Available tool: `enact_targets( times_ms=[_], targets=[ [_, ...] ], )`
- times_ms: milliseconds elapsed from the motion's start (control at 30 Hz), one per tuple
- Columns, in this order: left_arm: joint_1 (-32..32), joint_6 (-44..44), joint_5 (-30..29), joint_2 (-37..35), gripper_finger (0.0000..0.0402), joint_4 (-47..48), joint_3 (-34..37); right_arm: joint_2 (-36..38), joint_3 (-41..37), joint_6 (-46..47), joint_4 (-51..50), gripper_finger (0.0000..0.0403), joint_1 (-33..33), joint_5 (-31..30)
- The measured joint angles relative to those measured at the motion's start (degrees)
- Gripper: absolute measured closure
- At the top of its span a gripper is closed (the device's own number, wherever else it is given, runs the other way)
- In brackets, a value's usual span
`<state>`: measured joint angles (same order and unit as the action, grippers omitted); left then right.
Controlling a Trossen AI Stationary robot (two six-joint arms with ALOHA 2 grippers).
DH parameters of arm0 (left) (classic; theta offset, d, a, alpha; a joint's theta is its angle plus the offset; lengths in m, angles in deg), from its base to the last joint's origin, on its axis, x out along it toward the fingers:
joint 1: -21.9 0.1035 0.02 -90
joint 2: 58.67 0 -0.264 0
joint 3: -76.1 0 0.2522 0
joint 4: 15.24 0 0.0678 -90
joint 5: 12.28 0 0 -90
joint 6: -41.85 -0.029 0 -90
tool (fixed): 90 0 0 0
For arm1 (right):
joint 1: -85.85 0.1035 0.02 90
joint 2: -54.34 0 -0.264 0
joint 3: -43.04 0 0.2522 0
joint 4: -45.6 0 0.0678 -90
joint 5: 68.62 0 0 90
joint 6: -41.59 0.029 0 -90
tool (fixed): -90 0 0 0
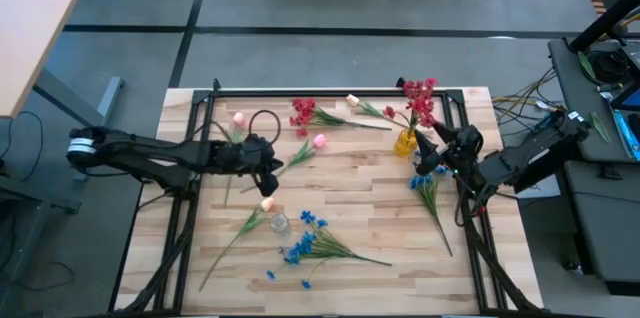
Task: Sort flowers into vase by color
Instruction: Put the bottom red flowers into the yellow vase
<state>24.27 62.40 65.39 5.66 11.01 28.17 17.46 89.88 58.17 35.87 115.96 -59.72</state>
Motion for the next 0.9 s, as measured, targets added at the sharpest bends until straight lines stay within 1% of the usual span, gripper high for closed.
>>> enact_targets(
  times_ms=[133,267,433,567,733,900],
  targets=[
    [4.64,-2.17,8.36,3.1,0.0402,2.18,0.0,0.0,0.0,3.05,-0.94,0.0126,2.25,0.04],
    [8.23,-6.28,13.13,5.78,0.0402,2.6,0.01,0.0,-0.1,5.12,-0.91,0.0129,4.56,0.18],
    [10.61,-10.65,12.92,8.64,0.0402,2.58,0.02,-0.07,-0.26,8.53,-1.08,0.0131,7.08,2.54],
    [12.85,-12.86,13.3,10.77,0.0394,2.73,-0.3,-0.07,-0.33,12.71,-3.15,0.0133,7.68,6.94],
    [14.05,-17.07,13.34,14.73,0.0355,-0.43,-1.87,-0.65,-0.44,20.19,-7.7,0.0133,7.68,14.04],
    [14.01,-22.27,13.36,18.65,0.0294,-1.56,-2.43,-2.36,-0.5,27.13,-11.71,0.0133,7.66,19.23]
  ],
)
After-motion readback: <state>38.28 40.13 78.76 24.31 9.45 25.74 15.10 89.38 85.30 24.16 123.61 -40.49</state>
